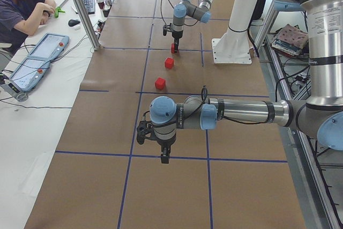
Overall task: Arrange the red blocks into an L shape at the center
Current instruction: 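Carry the red cube with the right gripper to the table center and release, then withdraw the right arm while the left arm reaches toward the red cubes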
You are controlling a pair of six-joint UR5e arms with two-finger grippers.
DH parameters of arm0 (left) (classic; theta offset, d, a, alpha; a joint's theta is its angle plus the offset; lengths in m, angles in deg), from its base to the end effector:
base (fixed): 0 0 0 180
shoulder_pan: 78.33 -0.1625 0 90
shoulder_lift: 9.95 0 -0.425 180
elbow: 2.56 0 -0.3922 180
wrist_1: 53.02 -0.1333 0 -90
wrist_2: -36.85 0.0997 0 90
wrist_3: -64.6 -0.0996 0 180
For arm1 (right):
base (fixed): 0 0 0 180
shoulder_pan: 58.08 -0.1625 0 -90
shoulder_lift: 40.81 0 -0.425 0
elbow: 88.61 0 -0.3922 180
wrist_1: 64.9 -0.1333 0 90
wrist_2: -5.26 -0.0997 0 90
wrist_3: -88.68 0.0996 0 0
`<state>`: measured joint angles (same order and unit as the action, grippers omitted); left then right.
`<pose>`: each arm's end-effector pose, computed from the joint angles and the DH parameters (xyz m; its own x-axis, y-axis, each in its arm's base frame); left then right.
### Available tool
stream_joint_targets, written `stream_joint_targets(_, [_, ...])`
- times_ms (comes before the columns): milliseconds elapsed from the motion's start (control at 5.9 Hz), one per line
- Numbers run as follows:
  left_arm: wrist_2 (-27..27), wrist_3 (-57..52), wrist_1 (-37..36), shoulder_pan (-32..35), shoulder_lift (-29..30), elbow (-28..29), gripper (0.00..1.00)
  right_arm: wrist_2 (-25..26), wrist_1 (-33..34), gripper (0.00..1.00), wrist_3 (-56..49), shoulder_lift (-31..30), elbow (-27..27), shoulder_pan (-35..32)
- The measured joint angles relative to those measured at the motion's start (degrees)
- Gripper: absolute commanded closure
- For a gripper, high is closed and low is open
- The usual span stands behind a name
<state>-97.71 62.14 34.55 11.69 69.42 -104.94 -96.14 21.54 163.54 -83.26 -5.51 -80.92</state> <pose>-0.0636 -0.4124 0.6404 0.7119 0.0344 -0.7015 -0.0302 0.9994 0.0183 -0.6477 -0.3961 0.1943 0.7039 0.0186 0.7101 -0.0722 0.9964 0.0454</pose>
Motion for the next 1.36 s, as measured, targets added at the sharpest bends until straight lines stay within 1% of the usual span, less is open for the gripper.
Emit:
stream_joint_targets(339, [0.00, 0.00, 0.38, -0.06, 0.06, -0.03, 0.00, -1.70, 4.63, 0.00, -1.56, 0.55, 3.73, -2.21])
stream_joint_targets(509, [0.06, 0.00, 0.52, -0.54, 0.16, -0.52, 0.00, -4.27, 6.53, 0.00, -3.63, 0.87, 4.93, -5.03])
stream_joint_targets(678, [0.19, 0.14, 0.65, -1.33, 0.51, -1.14, 0.00, -8.65, 7.38, 0.00, -8.00, 0.48, 5.29, -9.57])
stream_joint_targets(848, [0.27, 0.42, 1.52, -1.82, 2.57, -1.40, 0.00, -14.08, 7.67, 0.00, -15.13, -1.23, 5.30, -15.18])
stream_joint_targets(1018, [0.11, 0.55, 3.01, -1.98, 5.59, -1.28, 0.00, -19.03, 7.75, 0.00, -24.43, -4.43, 5.27, -21.15])
stream_joint_targets(1187, [-0.25, 0.55, 3.93, -2.02, 7.73, -1.26, 0.00, -22.31, 7.75, 0.00, -35.19, -8.56, 5.33, -27.19])
stream_joint_targets(1357, [-0.74, 0.53, 4.30, -2.37, 9.24, -1.64, 0.00, -24.00, 7.69, 0.00, -46.43, -12.86, 5.63, -32.89])
